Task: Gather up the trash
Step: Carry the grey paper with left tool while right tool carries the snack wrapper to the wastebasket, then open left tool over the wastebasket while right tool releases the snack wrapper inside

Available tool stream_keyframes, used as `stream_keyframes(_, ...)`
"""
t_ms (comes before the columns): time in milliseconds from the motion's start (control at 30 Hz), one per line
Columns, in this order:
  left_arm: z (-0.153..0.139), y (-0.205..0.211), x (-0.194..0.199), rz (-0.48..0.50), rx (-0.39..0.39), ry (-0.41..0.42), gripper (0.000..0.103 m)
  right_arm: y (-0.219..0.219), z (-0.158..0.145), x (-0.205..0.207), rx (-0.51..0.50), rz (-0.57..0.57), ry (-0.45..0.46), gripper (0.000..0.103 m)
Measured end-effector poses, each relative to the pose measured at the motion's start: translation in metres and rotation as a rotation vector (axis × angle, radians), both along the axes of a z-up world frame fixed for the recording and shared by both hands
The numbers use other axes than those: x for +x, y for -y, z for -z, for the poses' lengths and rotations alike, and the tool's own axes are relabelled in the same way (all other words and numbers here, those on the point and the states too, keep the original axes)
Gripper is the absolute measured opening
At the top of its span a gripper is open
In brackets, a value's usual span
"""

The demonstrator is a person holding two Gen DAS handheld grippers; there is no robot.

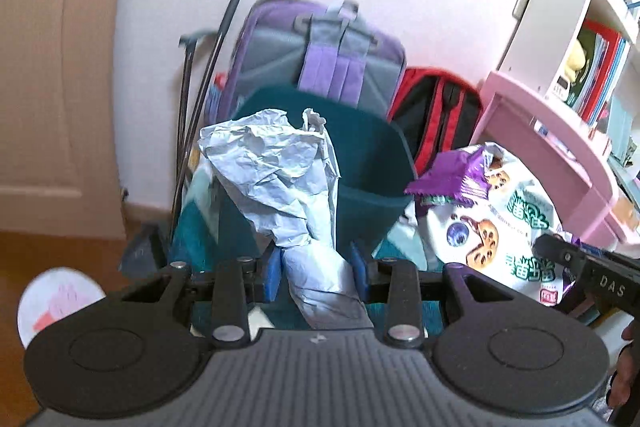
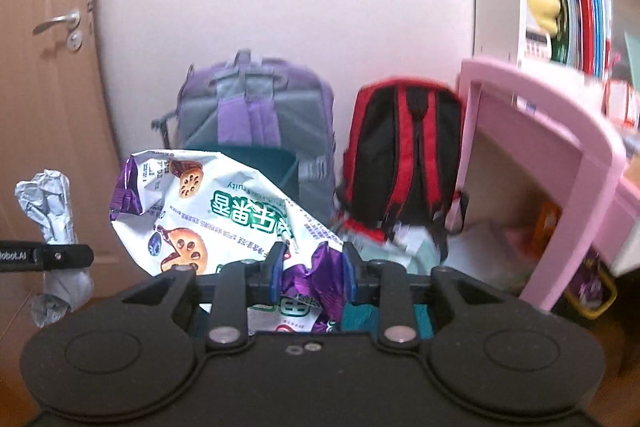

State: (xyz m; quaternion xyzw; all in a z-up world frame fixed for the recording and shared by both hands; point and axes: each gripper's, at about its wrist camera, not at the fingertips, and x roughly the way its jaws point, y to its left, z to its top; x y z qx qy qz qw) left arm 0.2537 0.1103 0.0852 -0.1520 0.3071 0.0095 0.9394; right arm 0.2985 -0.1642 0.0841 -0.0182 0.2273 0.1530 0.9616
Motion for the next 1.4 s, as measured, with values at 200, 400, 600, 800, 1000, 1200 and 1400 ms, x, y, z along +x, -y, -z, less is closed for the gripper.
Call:
stream_keyframes(200, -0.026, -0.004, 0.034, 0.014, 0.023, 0.031, 0.035, -0.022, -0.027, 0.033, -0.033, 0.024, 0.051, 0.028)
stream_keyframes(400, -0.029, -0.007, 0.071, 0.026, 0.03, 0.026, 0.035, -0.053, -0.029, 0.067, -0.099, 0.031, 0.067, 0.028)
stream_keyframes(600, -0.014, -0.015, 0.109, 0.028, 0.045, -0.012, 0.035, -0.089, -0.02, 0.103, -0.191, 0.033, 0.069, 0.028)
stream_keyframes(800, 0.006, -0.027, 0.146, 0.022, 0.048, -0.064, 0.035, -0.129, 0.003, 0.133, -0.326, 0.025, 0.06, 0.028)
stream_keyframes(1000, 0.027, -0.032, 0.176, 0.027, 0.065, -0.107, 0.035, -0.157, 0.027, 0.153, -0.377, -0.026, 0.028, 0.029)
stream_keyframes(1200, 0.043, -0.036, 0.201, 0.035, 0.078, -0.159, 0.035, -0.171, 0.046, 0.166, -0.393, -0.077, -0.019, 0.034)
stream_keyframes(1400, 0.053, -0.031, 0.212, 0.044, 0.093, -0.189, 0.041, -0.157, 0.049, 0.173, -0.295, -0.101, -0.062, 0.037)
